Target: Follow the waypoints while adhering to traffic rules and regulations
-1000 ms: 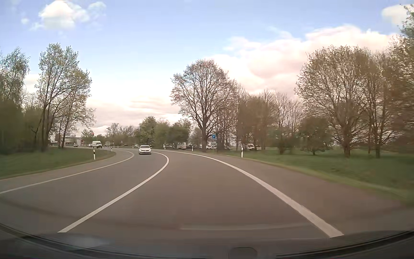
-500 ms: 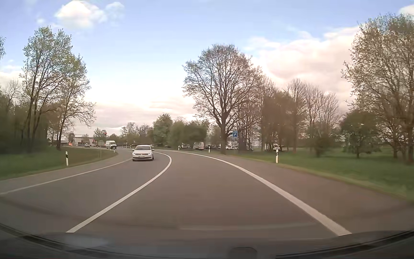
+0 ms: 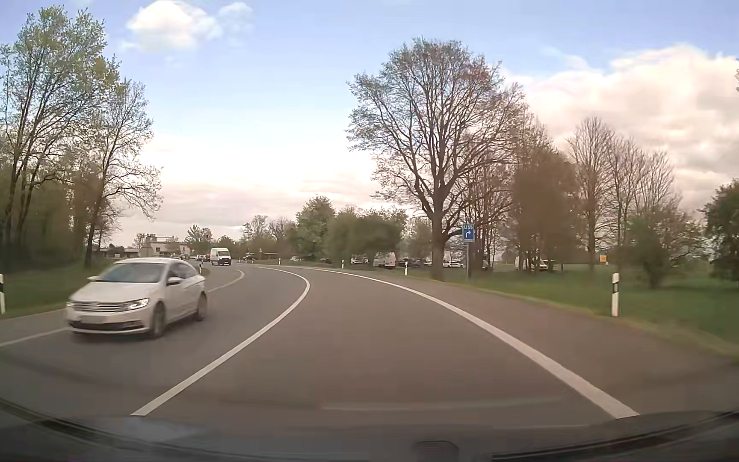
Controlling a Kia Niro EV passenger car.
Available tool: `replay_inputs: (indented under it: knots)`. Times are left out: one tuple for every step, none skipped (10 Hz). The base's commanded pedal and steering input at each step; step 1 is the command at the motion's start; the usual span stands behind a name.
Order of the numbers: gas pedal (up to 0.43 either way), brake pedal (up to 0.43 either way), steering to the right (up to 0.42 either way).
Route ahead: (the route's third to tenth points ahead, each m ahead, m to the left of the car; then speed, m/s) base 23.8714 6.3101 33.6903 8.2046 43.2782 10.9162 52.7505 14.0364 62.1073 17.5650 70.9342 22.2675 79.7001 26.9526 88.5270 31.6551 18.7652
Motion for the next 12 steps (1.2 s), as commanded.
replay_inputs:
  knots:
    - [0.0, 0.0, -0.038]
    - [0.0, 0.0, -0.038]
    - [0.0, 0.006, -0.036]
    - [0.0, 0.0, -0.036]
    - [0.0, 0.0, -0.034]
    - [0.0, 0.0, -0.033]
    - [0.0, 0.0, -0.032]
    - [0.0, 0.0, -0.031]
    - [0.0, 0.055, -0.026]
    - [0.0, 0.11, -0.025]
    - [0.0, 0.104, -0.028]
    - [0.0, 0.11, -0.028]
